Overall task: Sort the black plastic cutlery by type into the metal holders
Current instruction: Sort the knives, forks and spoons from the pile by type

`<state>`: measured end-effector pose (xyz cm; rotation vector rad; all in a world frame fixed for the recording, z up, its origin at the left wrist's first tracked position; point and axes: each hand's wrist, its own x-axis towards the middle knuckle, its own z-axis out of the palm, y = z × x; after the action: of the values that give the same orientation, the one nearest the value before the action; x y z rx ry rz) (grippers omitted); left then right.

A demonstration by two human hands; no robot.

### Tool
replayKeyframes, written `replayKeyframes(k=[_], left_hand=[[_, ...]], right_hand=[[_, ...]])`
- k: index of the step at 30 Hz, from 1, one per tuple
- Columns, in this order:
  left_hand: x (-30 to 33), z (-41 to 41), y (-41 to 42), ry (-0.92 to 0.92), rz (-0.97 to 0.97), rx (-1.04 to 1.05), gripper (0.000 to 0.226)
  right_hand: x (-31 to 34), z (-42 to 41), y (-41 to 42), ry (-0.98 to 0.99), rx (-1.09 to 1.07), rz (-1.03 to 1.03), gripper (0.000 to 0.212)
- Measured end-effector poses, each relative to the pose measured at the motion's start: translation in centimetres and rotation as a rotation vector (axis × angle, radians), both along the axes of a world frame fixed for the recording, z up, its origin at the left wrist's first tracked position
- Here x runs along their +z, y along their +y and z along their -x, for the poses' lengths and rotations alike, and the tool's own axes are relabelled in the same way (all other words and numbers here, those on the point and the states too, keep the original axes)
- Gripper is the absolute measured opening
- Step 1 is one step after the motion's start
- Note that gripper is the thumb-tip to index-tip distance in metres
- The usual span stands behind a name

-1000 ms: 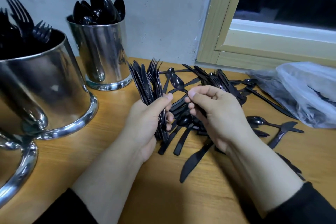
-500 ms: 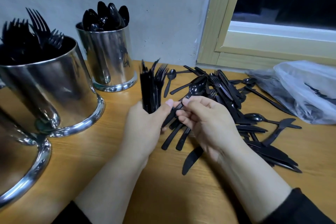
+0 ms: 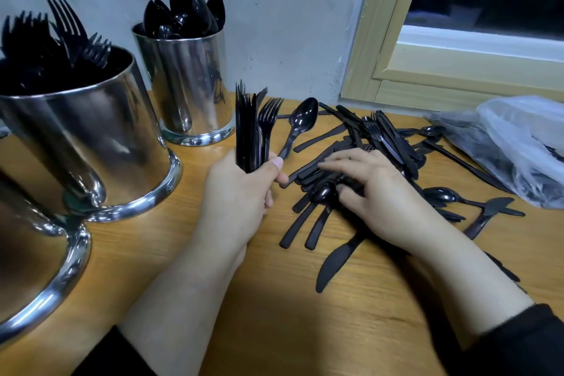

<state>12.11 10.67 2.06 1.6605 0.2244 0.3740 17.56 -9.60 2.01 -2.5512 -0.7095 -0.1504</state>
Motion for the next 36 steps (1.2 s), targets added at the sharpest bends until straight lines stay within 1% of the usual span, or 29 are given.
replayKeyframes(k=[1,3,9,14,17,20,21,24,25,26,28,29,30,31,36], left_hand=[[0.0,-0.1,0.1,0.0,0.013,0.011,0.007],[-0.1,-0.2,0.1,0.001,0.017,0.02,0.006],[-0.2,-0.3,0.2,0.007,-0.056,0.016,0.008],[-0.3,-0.4,0.0,0.013,-0.083,0.024,0.009],[-0.3,-0.4,-0.2,0.026,-0.074,0.026,0.009],[-0.3,-0.3,-0.3,0.022,-0.069,0.017,0.008],[-0.2,-0.2,-0.4,0.019,-0.068,0.019,0.009],[-0.1,-0.2,-0.5,0.01,-0.05,0.027,0.009],[-0.1,-0.2,-0.5,0.005,-0.034,0.03,0.009],[0.0,-0.2,-0.6,0.001,-0.019,0.034,0.009],[0.0,-0.2,-0.8,0.002,-0.008,0.038,0.009],[0.0,-0.2,-0.8,0.005,-0.008,0.033,0.009],[-0.1,-0.2,-1.0,0.01,-0.014,0.021,0.008],[-0.1,-0.2,-1.1,0.015,-0.024,0.006,0.007],[-0.1,0.0,-2.0,0.061,-0.029,-0.077,0.005]], right_hand=[[-0.2,-0.1,-0.1,0.012,0.026,0.059,0.042],[-0.3,-0.2,-0.1,0.025,0.046,0.114,0.041],[-0.2,-0.2,0.2,0.006,0.051,0.13,0.039],[-0.7,-0.5,0.5,-0.095,0.047,0.092,0.032],[-1.4,-0.8,0.7,-0.153,0.041,0.028,0.029],[-1.4,-0.7,1.0,-0.281,-0.003,-0.078,0.025],[-1.0,-0.5,1.1,-0.33,-0.025,-0.161,0.023],[1.1,0.6,1.1,-0.439,-0.129,-0.493,0.019],[1.7,0.9,1.1,-0.426,-0.179,-0.606,0.016],[2.1,1.0,1.2,-0.353,-0.223,-0.733,0.013],[2.7,1.2,1.6,-0.079,-0.254,-0.991,0.009],[2.7,1.2,2.0,0.057,-0.246,-1.084,0.009],[2.6,1.3,2.3,0.149,-0.238,-1.132,0.009],[2.3,1.3,2.6,0.199,-0.243,-1.146,0.01],[1.2,1.2,3.3,0.3,-0.29,-1.223,0.026]])
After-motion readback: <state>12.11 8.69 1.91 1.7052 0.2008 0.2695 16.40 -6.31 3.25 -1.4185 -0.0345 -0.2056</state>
